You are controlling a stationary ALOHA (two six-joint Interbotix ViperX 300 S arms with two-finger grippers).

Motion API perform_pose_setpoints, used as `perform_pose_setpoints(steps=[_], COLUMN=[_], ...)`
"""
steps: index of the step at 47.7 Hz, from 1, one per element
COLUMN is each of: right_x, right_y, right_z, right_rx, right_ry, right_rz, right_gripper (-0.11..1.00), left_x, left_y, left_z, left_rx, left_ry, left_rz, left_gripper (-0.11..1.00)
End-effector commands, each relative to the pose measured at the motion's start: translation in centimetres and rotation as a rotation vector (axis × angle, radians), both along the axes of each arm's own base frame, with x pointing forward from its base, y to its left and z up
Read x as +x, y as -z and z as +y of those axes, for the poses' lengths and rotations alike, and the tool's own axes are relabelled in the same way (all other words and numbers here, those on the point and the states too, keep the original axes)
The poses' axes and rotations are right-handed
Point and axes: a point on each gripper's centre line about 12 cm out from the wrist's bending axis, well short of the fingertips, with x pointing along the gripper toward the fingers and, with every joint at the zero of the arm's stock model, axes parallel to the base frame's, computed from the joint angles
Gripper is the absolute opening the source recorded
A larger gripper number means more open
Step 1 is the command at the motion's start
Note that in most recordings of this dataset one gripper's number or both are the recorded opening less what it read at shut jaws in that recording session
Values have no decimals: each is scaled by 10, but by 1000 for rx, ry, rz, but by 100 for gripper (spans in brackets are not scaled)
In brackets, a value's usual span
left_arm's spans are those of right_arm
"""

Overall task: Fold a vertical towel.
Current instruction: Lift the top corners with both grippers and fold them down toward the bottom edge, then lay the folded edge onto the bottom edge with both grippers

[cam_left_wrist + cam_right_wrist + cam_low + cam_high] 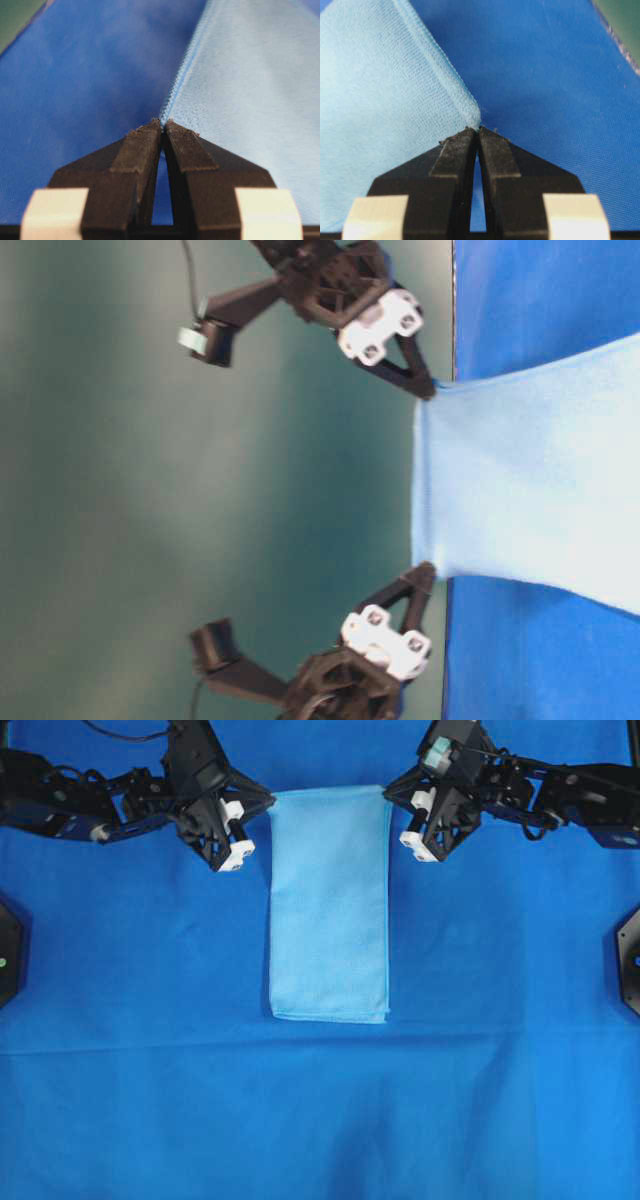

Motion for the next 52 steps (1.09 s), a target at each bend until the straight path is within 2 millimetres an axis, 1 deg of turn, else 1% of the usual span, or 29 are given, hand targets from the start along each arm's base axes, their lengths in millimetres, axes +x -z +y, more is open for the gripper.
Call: perform_pose_setpoints(steps=[1,6,10,17,21,28,35,44,48,52], right_x=[0,-1,-2,-7,-9,-10,-7,-2,1,5], right_y=[-24,-39,-44,-45,-41,-32,-25,-7,2,10], right_z=[7,25,40,67,80,104,126,151,161,167], right_rx=[-27,-34,-34,-20,1,48,81,134,160,178], right_ry=[-19,-60,-95,-158,-183,-235,-283,-325,-337,-342], right_rz=[-45,-64,-73,-64,-50,2,25,72,88,93], right_gripper=[3,3,3,3,3,3,3,3,3,3], left_x=[-1,-1,-1,-4,-4,-3,-1,6,9,12], left_y=[-25,-36,-41,-47,-46,-37,-26,-4,7,15], left_z=[-8,-23,-38,-68,-83,-111,-139,-169,-179,-184], left_rx=[17,12,6,-14,-26,-69,-112,-173,-189,-194], left_ry=[20,60,97,170,208,270,329,376,390,401], left_rz=[-36,-31,-26,-12,-2,34,72,122,149,165], left_gripper=[4,4,4,4,4,4,4,4,4,4])
